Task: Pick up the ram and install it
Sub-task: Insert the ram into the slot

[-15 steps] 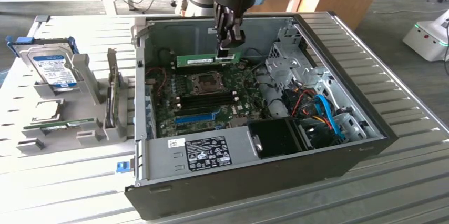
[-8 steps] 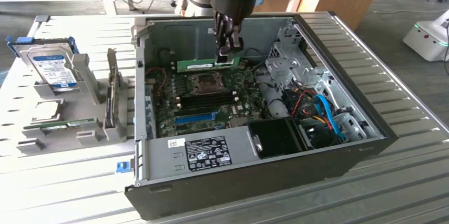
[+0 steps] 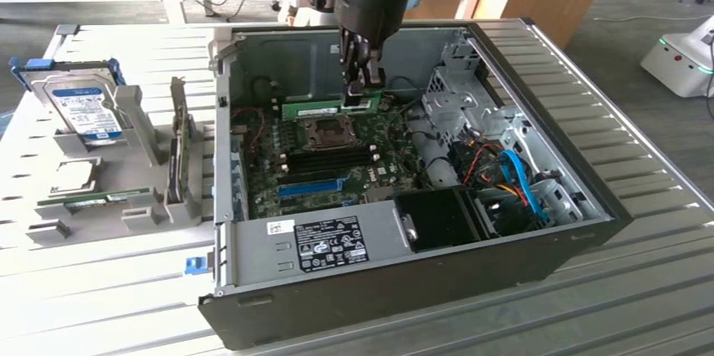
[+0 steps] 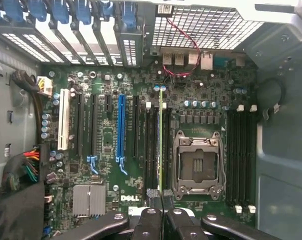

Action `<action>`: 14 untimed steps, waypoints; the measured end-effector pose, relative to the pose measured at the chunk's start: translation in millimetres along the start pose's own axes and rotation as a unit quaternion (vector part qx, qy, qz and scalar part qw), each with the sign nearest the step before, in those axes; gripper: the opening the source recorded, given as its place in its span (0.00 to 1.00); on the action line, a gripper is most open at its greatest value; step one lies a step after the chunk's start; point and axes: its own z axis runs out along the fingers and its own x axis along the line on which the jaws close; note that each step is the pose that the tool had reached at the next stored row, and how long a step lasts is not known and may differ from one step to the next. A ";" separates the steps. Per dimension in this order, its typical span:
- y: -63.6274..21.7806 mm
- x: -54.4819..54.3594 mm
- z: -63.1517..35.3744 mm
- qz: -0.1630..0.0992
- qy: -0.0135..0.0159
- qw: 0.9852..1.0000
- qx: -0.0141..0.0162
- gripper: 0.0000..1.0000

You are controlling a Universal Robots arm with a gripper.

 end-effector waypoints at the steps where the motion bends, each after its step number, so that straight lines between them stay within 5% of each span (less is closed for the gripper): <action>1: -0.1 0.1 1.2 0.000 0.000 1.000 0.000 0.12; 14: -1.0 0.9 18.6 0.000 0.000 1.000 0.000 0.12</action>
